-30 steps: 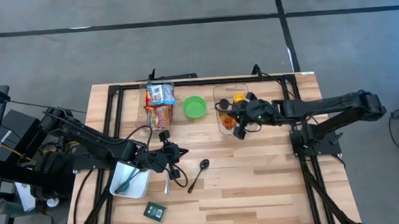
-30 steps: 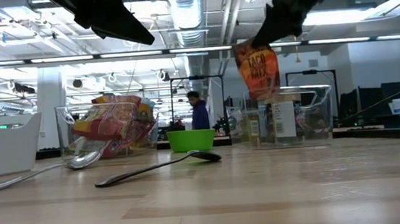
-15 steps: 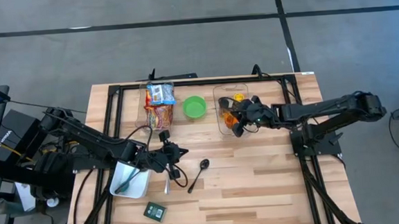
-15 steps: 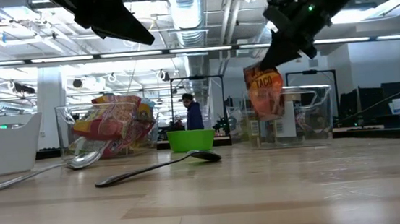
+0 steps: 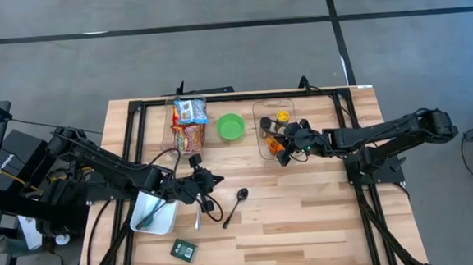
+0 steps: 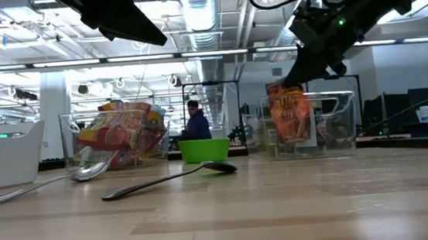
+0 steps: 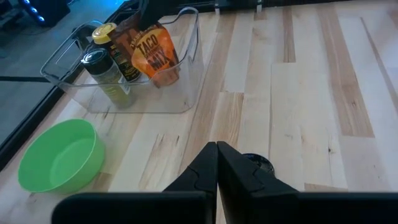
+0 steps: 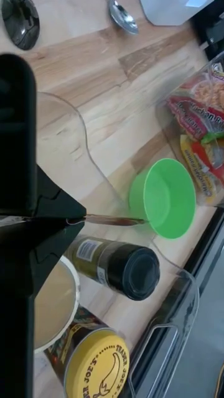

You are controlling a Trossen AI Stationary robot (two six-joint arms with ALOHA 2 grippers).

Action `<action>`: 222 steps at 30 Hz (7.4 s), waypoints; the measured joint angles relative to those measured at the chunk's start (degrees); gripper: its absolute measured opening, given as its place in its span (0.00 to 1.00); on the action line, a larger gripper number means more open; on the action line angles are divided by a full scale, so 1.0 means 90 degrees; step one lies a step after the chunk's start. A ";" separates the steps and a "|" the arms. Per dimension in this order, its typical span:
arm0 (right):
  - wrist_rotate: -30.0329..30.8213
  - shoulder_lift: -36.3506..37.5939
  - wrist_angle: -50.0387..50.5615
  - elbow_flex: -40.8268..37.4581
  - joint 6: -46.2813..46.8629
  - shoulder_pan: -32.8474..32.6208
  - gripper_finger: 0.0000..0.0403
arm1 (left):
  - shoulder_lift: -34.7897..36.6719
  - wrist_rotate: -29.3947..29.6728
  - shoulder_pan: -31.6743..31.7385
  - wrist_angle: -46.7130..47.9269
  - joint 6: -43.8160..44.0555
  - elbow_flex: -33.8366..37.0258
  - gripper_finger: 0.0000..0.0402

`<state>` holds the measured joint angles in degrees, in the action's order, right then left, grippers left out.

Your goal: Pick & Place Food Item

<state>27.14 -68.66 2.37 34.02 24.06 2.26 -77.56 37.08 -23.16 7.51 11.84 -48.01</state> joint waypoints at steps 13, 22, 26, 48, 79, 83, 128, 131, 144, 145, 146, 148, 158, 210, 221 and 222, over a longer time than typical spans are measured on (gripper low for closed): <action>-0.0010 0.0000 -0.0584 -0.0477 -0.0073 -0.0012 0.00 | 0.0000 0.0001 0.0000 -0.0002 0.0000 0.0001 0.00; -0.0036 0.0000 -0.0582 -0.0478 -0.0560 -0.0270 0.00 | -0.0001 0.0001 0.0000 -0.0005 0.0000 0.0002 0.00; -0.0029 0.0000 -0.0589 -0.0478 -0.0401 -0.0342 0.00 | 0.0000 0.0002 0.0000 -0.0005 0.0000 0.0001 0.00; -0.0024 0.0000 -0.0602 -0.0478 -0.0340 -0.0335 0.11 | 0.0000 0.0002 0.0000 -0.0005 0.0000 0.0000 0.00; -0.0007 0.0000 -0.0618 0.0090 -0.1245 -0.0338 0.44 | -0.0002 0.0000 0.0000 -0.0003 0.0000 0.0001 0.00; -0.0007 0.0000 -0.0378 0.0469 -0.1518 -0.0328 0.42 | -0.0002 0.0002 0.0000 -0.0004 -0.0001 0.0002 0.00; -0.3130 0.0003 0.1206 0.1080 -0.1051 -0.0590 0.00 | -0.0002 -0.0005 -0.0178 -0.1190 0.1523 0.0000 0.00; -0.3100 0.0000 0.1180 0.1079 -0.1092 -0.0617 0.00 | -0.0002 -0.0005 -0.0281 -0.1304 0.1389 0.0000 0.00; -0.2847 0.0000 0.0684 0.1079 -0.1748 -0.1263 0.00 | -0.0005 -0.0323 -0.0338 -0.1455 0.0546 0.0000 0.00; -0.2848 0.0000 0.0646 0.1079 -0.1663 -0.1287 0.00 | -0.0005 -0.0323 -0.0338 -0.1455 0.0546 0.0000 0.00; -0.2846 0.0000 0.0638 0.1080 -0.1575 -0.1306 0.00 | -0.0005 -0.0323 -0.0337 -0.1455 0.0544 0.0000 0.00; -0.2844 0.0000 0.0664 0.1081 -0.1531 -0.1344 0.00 | -0.0005 -0.0321 -0.0335 -0.1455 0.0544 0.0000 0.00; -0.2853 0.0006 0.1664 0.1086 -0.2015 -0.1348 0.00 | -0.0005 -0.0316 -0.0335 -0.1434 0.0544 0.0000 0.00; -0.6392 0.1622 -0.0599 -0.0201 -0.2805 -0.0440 0.00 | -0.0024 -0.0309 -0.0335 -0.1430 0.0544 0.0000 0.00; -0.6411 0.2491 0.0223 -0.0391 -0.2672 -0.0304 0.00 | -0.0024 -0.0309 -0.0335 -0.1433 0.0544 0.0000 0.00; -0.6380 0.2523 0.0335 -0.0391 -0.2683 -0.0304 0.00 | -0.0024 -0.0309 -0.0335 -0.1433 0.0544 0.0000 0.00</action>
<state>-30.28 -45.96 5.38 30.50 -0.09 -0.47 -77.78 34.30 -26.17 -5.39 16.73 -48.01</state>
